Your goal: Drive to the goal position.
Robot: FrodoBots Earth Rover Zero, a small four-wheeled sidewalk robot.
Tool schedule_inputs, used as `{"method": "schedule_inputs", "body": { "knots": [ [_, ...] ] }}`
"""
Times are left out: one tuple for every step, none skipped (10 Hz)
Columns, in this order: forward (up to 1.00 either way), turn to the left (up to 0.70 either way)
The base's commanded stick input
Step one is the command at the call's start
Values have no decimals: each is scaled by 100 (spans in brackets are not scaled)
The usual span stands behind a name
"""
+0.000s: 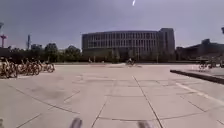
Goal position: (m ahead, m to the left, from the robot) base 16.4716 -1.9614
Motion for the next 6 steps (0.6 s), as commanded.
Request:
{"method": "schedule_inputs", "body": {
  "knots": [
    [100, 0],
    [100, 0],
    [100, 0],
    [100, 0],
    [100, 0],
    [100, 0]
  ]
}}
